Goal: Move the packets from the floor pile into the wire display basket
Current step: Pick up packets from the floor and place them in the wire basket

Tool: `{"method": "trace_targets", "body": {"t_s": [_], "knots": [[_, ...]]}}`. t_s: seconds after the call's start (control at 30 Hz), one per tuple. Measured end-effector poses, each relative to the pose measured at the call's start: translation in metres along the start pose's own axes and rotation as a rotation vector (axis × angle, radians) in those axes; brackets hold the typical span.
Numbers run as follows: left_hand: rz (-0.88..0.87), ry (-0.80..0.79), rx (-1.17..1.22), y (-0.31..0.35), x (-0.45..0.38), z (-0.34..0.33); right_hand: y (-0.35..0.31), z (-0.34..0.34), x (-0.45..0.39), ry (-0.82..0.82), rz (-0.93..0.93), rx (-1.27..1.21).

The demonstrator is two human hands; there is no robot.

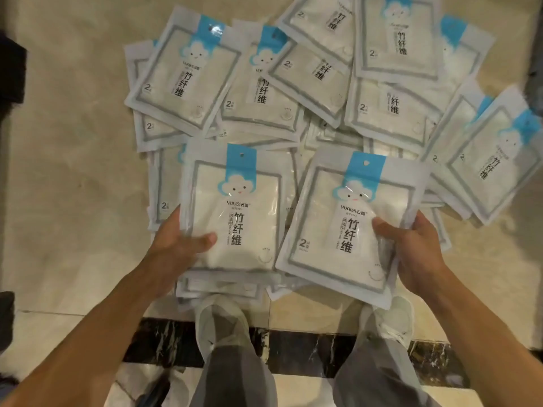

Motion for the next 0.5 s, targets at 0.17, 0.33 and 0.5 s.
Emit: {"method": "trace_targets", "body": {"t_s": [0.17,0.33,0.5], "knots": [[-0.014,0.046,0.069,0.046,0.043,0.028,-0.064,0.001,0.046,-0.119,0.019,0.11],[-0.071,0.146,0.141,0.125,0.097,0.052,-0.153,-0.008,0.111,-0.168,0.085,0.176],[-0.127,0.178,0.255,0.215,0.165,0.084,-0.25,-0.031,0.203,-0.209,0.173,0.216]]}}
Point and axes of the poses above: each hand's wrist, its own x-axis away from the middle knuckle, its own z-axis out of the back of the hand, y = z × x, the point moved 7 cm from there along -x, towards the middle knuckle, and after that the axes turned 10 degrees about -z, right-handed, at the moved point
